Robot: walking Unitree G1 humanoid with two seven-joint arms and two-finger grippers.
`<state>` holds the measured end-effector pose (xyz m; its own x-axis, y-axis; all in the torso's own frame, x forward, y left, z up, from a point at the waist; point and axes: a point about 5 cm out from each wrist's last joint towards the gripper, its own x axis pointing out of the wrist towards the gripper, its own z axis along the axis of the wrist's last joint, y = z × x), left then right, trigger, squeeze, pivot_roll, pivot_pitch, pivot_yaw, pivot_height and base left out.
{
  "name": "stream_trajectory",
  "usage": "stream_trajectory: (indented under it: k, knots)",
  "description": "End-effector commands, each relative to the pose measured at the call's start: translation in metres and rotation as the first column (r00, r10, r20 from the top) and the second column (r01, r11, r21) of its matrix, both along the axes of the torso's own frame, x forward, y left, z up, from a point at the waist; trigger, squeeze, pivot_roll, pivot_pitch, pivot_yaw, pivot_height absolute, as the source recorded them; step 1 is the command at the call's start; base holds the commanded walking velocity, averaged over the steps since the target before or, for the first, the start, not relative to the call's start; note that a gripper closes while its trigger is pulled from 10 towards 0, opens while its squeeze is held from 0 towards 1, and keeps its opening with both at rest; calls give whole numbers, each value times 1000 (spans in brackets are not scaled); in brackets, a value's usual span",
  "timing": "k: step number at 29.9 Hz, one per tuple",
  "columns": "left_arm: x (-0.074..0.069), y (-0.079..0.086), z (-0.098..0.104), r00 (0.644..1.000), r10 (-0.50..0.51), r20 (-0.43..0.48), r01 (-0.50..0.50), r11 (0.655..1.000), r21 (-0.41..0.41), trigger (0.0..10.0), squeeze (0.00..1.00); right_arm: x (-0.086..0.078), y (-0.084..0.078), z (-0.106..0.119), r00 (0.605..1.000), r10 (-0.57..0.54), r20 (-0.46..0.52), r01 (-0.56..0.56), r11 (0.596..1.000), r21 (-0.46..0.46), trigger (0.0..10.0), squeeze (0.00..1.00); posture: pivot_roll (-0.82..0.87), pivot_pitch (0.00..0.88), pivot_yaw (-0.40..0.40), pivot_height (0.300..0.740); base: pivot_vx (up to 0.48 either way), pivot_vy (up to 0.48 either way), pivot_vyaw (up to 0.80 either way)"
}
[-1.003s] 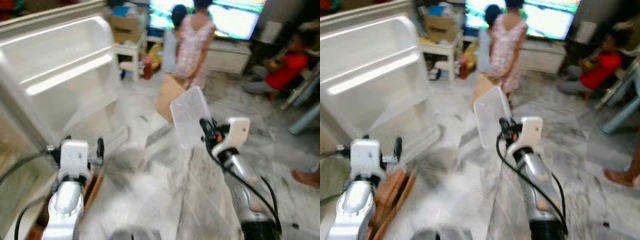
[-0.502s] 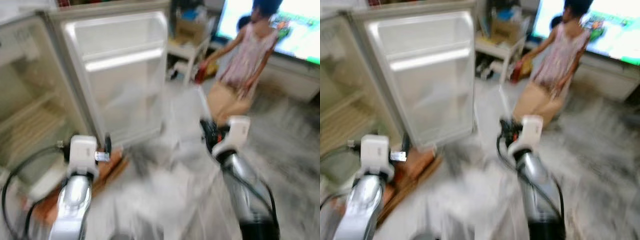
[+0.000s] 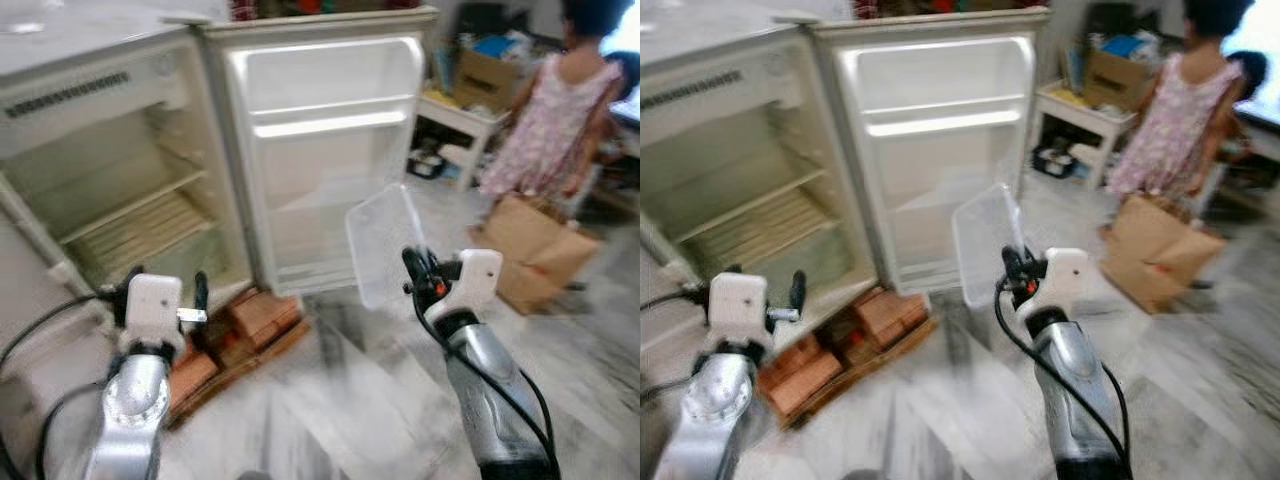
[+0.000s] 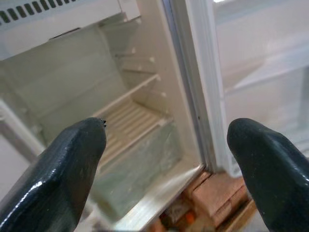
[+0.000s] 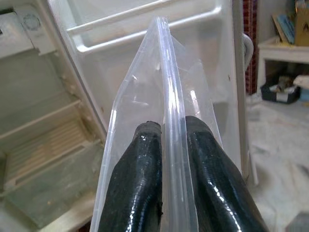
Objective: Restocking fridge
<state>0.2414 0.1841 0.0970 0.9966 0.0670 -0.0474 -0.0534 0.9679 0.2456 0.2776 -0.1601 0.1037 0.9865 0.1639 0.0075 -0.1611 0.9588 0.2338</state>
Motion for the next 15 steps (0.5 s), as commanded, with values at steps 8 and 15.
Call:
stream_trajectory:
  k: [8, 15]
  knots:
    - [-2, 3, -8, 999, 30, -45, -31, 999, -9, 10000, 0, -1, 10, 3, 997, 74, 22, -73, 997, -29, 10000, 0, 45, 17, -22, 740, 0, 0, 533]
    - [-5, 3, -11, 997, 58, -55, -59, 998, -31, 10000, 0, 2, 13, 6, 994, 100, 35, -99, 995, -13, 10000, 0, 53, 15, -33, 740, 0, 0, 745]
